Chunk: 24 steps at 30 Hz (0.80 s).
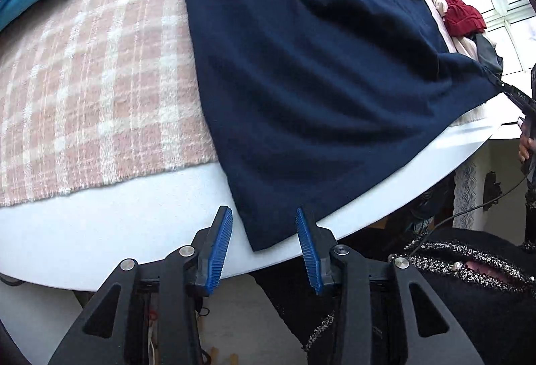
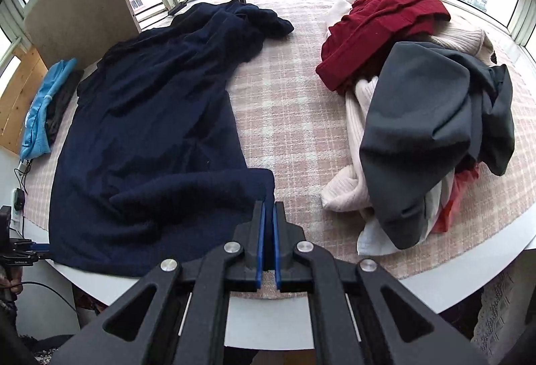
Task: Fold clothes
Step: 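Grasp the navy garment hem with both grippers and pull it straight, then smooth the navy garment hem with both grippers, releasing and regrasping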
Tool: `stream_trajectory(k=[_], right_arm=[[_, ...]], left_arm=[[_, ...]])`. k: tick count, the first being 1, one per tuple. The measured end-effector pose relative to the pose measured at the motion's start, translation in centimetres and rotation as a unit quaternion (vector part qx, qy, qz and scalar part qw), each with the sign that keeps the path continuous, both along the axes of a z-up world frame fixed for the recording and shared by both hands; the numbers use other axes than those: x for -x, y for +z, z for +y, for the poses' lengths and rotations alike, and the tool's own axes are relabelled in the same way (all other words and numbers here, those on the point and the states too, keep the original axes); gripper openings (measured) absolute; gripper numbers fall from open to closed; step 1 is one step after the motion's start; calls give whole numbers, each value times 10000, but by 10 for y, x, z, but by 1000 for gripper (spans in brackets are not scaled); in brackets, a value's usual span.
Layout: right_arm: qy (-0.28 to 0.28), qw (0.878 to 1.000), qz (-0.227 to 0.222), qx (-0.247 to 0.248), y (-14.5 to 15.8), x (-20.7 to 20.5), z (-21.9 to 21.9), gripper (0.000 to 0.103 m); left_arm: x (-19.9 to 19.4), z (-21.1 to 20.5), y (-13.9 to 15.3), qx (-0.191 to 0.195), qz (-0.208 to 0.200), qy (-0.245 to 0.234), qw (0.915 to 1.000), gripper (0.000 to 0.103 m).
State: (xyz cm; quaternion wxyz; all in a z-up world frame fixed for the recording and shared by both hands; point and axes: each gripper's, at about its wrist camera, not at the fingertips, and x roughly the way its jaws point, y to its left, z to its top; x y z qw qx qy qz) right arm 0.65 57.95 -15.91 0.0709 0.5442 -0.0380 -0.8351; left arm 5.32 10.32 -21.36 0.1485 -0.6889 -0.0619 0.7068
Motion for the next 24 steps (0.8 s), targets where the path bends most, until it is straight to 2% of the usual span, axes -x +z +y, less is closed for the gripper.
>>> stream_trajectory(k=[1, 4, 8, 11, 13, 15, 18, 20, 21, 22, 23, 24], right_arm=[[30, 10000, -6, 2, 0, -1, 0, 4], [95, 9999, -35, 14, -3, -7, 0, 4], [82, 9998, -103, 152, -7, -15, 1, 5], [113, 9984, -215, 503, -8, -28, -5, 5], [226, 9956, -289, 858, -12, -44, -19, 5], [323, 9924, -550, 1053, -30, -60, -39, 5], [442, 9882, -972, 1100, -62, -80, -65, 5], [278, 9850, -1157, 1252, -76, -85, -66, 5], [120, 9810, -1212, 1512, -79, -85, -61, 5], [-19, 9773, -1273, 1693, -81, -85, -54, 5], [-138, 9781, -1255, 1652, -79, -85, -48, 5], [-183, 9833, -1132, 1411, -73, -86, -43, 5]], left_arm=[[1, 3, 0, 29, 29, -13, 10000, 35], [2, 11, 1, 160, 163, 12, 9997, 2], [7, 8, 22, -121, 325, 119, 9993, 1], [3, -31, 73, -189, 814, 535, 9951, 1], [-8, -72, 111, 67, 1214, 996, 9876, 1], [-18, -101, 130, 451, 1347, 1302, 9813, 0], [-20, -122, 113, 554, 1079, 1404, 9826, 0], [-17, -120, 95, 660, 909, 1164, 9868, 0], [-14, -117, 87, 703, 823, 1035, 9887, 0], [-11, -114, 81, 597, 718, 977, 9908, 0], [-9, -110, 76, 416, 630, 912, 9930, 0], [-6, -106, 72, 358, 604, 819, 9942, 1]])
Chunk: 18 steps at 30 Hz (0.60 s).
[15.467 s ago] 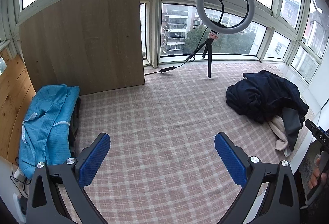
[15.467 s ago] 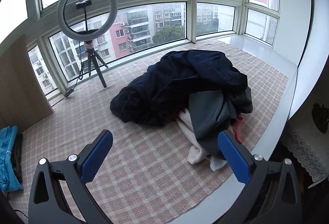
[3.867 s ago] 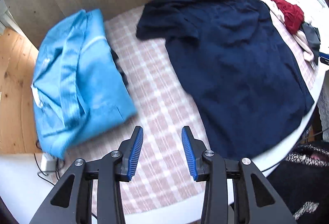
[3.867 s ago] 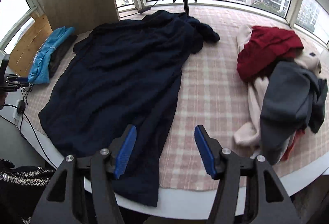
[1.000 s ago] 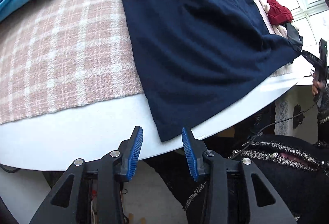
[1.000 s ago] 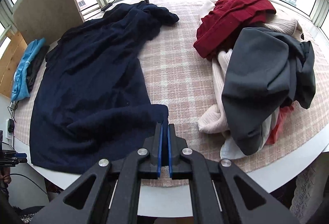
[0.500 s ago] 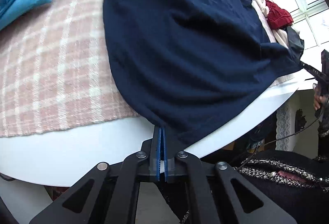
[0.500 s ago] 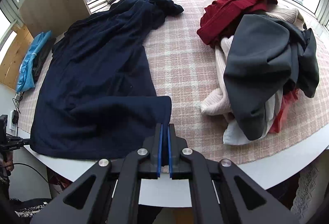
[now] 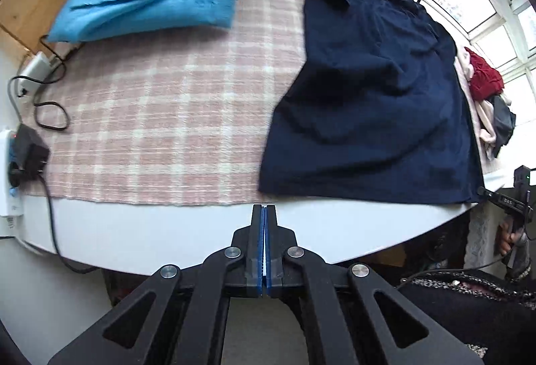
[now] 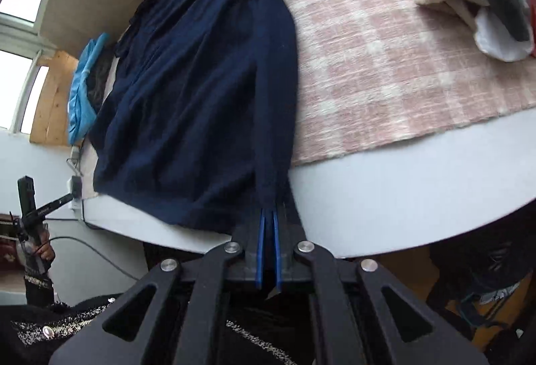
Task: Fold clothes
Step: 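Smooth the navy garment hem with both grippers, releasing and regrasping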
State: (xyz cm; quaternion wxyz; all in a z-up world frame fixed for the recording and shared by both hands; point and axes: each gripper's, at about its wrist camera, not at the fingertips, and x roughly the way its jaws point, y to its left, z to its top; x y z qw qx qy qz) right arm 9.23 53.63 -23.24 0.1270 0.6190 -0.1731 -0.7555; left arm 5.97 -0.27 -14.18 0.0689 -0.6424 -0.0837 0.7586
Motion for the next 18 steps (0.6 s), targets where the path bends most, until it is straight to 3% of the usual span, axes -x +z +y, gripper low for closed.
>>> stream_trajectory(k=[3, 5, 10, 14, 18], right_arm=[[-146, 9980, 242, -557, 13, 1, 14, 5], [-212, 9988, 169, -401, 12, 5, 19, 5], [39, 9974, 158, -696, 11, 12, 7, 5], [115, 9967, 119, -794, 11, 15, 1, 5], [119, 9965, 128, -821, 12, 13, -1, 5]], left_arm=[[10, 5, -11, 4, -43, -237, 9997, 14], [18, 8, -22, 26, -145, -347, 9993, 25], [34, 29, -47, 268, -339, -743, 9963, 42], [43, 35, -62, 427, -410, -787, 9951, 44], [47, 39, -63, 236, -352, -822, 9957, 46]])
